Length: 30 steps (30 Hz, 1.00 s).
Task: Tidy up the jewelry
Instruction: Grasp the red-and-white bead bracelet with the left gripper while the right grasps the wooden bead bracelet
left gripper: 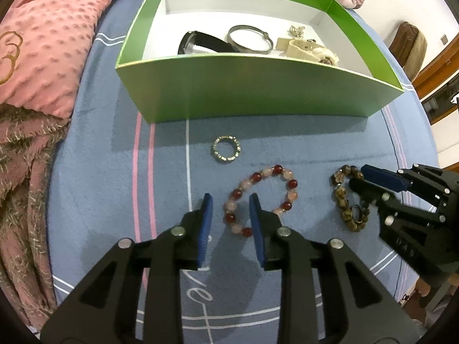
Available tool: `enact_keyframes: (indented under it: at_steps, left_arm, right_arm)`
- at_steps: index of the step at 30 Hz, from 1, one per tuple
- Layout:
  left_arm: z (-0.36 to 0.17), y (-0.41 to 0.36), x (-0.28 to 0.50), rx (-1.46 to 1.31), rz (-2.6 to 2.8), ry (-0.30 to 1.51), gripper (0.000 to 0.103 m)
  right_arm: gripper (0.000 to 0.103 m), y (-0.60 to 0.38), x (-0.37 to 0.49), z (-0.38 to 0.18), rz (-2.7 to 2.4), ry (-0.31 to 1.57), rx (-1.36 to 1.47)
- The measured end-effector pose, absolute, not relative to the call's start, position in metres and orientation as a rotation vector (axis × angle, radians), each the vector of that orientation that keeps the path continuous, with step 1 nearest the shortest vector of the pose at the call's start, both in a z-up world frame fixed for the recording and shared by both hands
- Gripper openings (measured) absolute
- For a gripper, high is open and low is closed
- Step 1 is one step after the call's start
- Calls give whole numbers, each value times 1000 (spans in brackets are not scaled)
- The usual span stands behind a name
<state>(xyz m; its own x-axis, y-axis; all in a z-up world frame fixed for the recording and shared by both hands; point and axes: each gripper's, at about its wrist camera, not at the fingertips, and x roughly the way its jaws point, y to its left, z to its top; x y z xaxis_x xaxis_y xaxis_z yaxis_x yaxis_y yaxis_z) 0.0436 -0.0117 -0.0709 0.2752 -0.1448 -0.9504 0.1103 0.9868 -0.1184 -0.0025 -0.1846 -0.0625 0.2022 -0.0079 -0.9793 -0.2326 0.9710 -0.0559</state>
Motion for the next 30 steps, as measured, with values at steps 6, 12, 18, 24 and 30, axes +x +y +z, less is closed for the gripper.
enact_keyframes:
  at_steps: [6, 12, 18, 24, 30]
  left_arm:
    - [-69, -11, 44, -36, -180, 1271, 33]
    - [-72, -15, 49, -20, -189, 1276, 35]
    - [-74, -31, 51, 82, -177, 1270, 43]
    - [-76, -38, 54, 107, -169, 1267, 44]
    - [-76, -39, 54, 116, -157, 1260, 45]
  right_arm:
    - [10, -193, -5, -62, 168, 1363, -162]
    - [10, -198, -11, -61, 174, 1362, -132]
    - [10, -198, -11, -60, 172, 1364, -132]
    - [10, -197, -9, -60, 171, 1364, -137]
    - [12, -191, -4, -63, 164, 1356, -141]
